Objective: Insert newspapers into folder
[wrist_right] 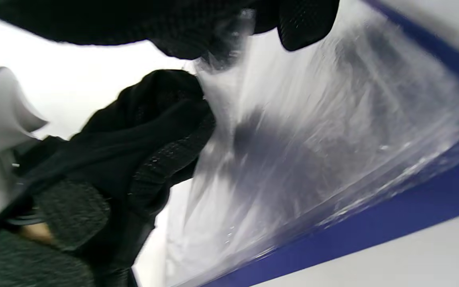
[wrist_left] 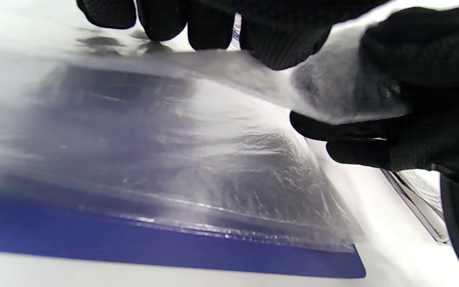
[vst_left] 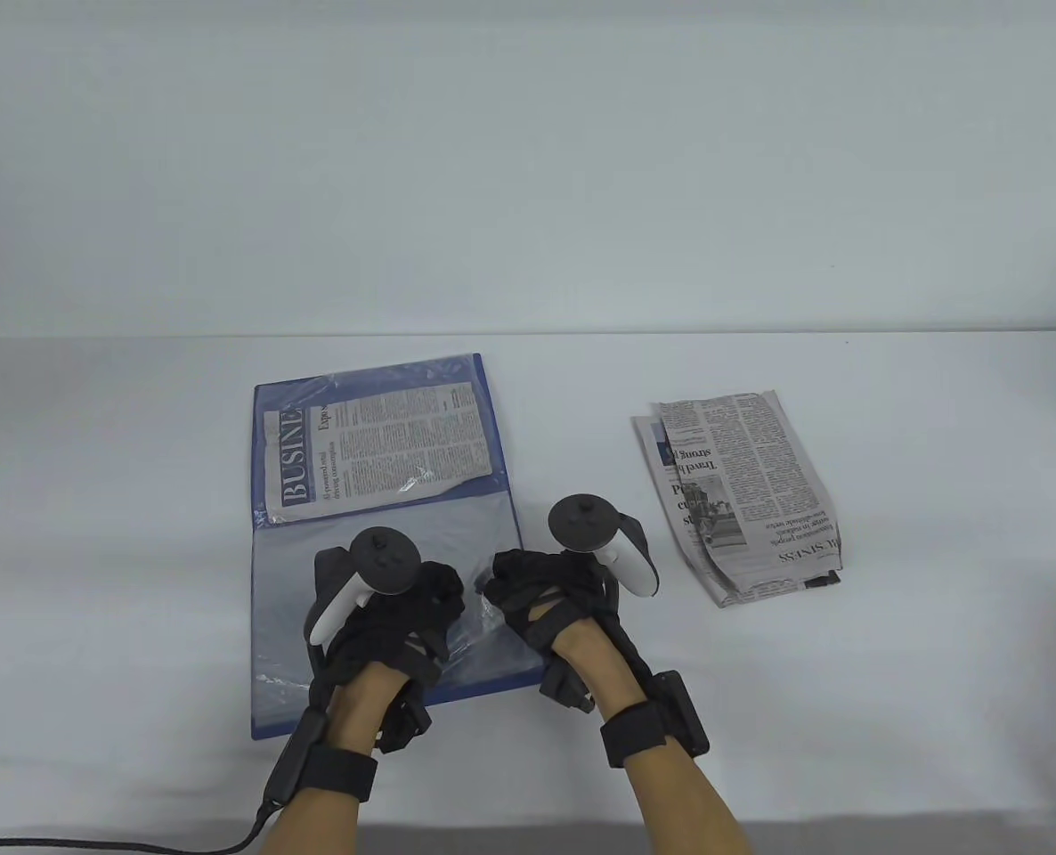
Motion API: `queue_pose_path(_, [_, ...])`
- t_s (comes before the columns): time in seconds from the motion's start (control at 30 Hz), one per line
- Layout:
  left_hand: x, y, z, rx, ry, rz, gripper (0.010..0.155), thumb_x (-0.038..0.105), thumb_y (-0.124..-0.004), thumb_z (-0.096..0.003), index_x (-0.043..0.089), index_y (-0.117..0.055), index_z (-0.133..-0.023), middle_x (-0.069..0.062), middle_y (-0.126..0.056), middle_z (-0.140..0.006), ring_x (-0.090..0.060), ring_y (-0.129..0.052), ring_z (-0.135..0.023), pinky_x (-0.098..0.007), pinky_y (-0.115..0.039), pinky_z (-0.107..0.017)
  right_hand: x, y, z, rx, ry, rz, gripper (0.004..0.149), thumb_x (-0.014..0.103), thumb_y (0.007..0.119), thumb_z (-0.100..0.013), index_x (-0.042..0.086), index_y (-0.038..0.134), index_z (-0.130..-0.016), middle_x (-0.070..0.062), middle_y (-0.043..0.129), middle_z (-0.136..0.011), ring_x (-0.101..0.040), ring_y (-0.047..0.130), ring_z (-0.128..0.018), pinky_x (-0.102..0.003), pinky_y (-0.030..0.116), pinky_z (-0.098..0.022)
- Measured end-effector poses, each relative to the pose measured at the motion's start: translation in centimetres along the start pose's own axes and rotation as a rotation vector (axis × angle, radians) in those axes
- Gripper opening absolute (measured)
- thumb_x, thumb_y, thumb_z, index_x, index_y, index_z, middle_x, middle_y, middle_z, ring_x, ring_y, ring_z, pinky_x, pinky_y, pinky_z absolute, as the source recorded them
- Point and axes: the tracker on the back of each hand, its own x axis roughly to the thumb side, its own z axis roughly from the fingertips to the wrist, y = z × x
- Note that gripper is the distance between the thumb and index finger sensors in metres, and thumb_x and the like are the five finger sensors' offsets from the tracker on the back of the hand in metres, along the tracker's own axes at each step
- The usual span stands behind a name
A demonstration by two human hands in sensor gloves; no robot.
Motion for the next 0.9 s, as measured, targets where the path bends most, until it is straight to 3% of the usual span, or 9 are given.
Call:
queue_pose_path(0.2, [0.1, 0.4, 0.5, 0.046, 0.027, 0.011, 0.041, 0.043, -0.07, -0.0625, 0.035, -0.061, -0.102, -0.003, -0.053, -0.123, -0.038, -0.05, -0.117, -0.058, -0.049, -0.087, -1.1, -0.4, 0.1, -0.016, -0.001, -0.07, 0.039, 0.032, 0.073, -0.06, 0.0, 0.075, -0.082, -0.023, 0.053, -0.1, -0.048, 0.065, -0.083, -0.077, 0.022, -0.059])
queue_pose_path(0.37, [-0.3, 1.1, 0.9, 0.092, 0.035, 0.087, 0.04, 0.043, -0.072, -0.062, 0.037, -0.065, -0.101, -0.002, -0.058, -0.121, -0.038, -0.054, -0.116, -0.057, -0.051, -0.086, -1.5, -1.4, 0.7, -0.047, 0.04, -0.13, 0.038, 0.029, 0.075, -0.059, -0.001, 0.078, -0.082, -0.023, 0.057, -0.098, -0.047, 0.069, -0.081, -0.075, 0.028, -0.061])
queue_pose_path(0.43, [-0.4, 1.1, 1.0, 0.094, 0.023, 0.12, 0.04, 0.043, -0.073, -0.0621, 0.037, -0.066, -0.101, -0.002, -0.058, -0.121, -0.037, -0.055, -0.116, -0.057, -0.051, -0.086, -1.5, -1.5, 1.0, -0.058, 0.094, -0.105, 0.038, 0.029, 0.076, -0.059, -0.001, 0.079, -0.082, -0.023, 0.058, -0.098, -0.048, 0.069, -0.081, -0.074, 0.028, -0.062])
queue_pose_path(0.53, [-0.5, 1.1, 1.0, 0.087, 0.032, 0.099, 0.039, 0.042, -0.073, -0.062, 0.038, -0.066, -0.101, -0.002, -0.058, -0.122, -0.037, -0.055, -0.116, -0.058, -0.05, -0.087, -1.4, -1.7, 1.2, 0.011, 0.193, 0.023, 0.041, 0.033, 0.075, -0.06, -0.001, 0.079, -0.083, -0.025, 0.054, -0.1, -0.05, 0.065, -0.083, -0.074, 0.027, -0.062])
queue_pose_path(0.67, [-0.4, 1.0, 1.0, 0.077, 0.038, 0.076, 0.039, 0.042, -0.073, -0.0618, 0.038, -0.066, -0.1, -0.002, -0.057, -0.122, -0.037, -0.054, -0.116, -0.058, -0.05, -0.087, -1.2, -3.1, 2.3, -0.149, 0.153, 0.01, 0.052, 0.042, 0.067, -0.061, -0.004, 0.076, -0.086, -0.028, 0.052, -0.1, -0.054, 0.064, -0.083, -0.075, 0.026, -0.061])
queue_pose_path(0.77, [-0.4, 1.0, 0.9, 0.074, 0.035, 0.076, 0.039, 0.042, -0.073, -0.0617, 0.039, -0.066, -0.101, -0.002, -0.056, -0.122, -0.037, -0.053, -0.116, -0.058, -0.049, -0.087, -1.3, -3.6, 2.6, -0.201, 0.036, 0.038, 0.058, 0.043, 0.066, -0.061, -0.003, 0.066, -0.097, -0.03, 0.036, -0.105, -0.059, 0.047, -0.09, -0.077, 0.016, -0.058])
queue_pose_path(0.9, [-0.4, 1.0, 0.9, 0.082, 0.027, 0.081, 0.04, 0.042, -0.073, -0.0618, 0.038, -0.066, -0.101, -0.002, -0.056, -0.122, -0.038, -0.052, -0.117, -0.058, -0.049, -0.087, -1.5, -2.7, 1.8, -0.127, -0.076, 0.037, 0.068, 0.051, 0.064, -0.059, 0.002, 0.06, -0.105, -0.028, 0.024, -0.109, -0.062, 0.012, -0.094, -0.077, 0.005, -0.054])
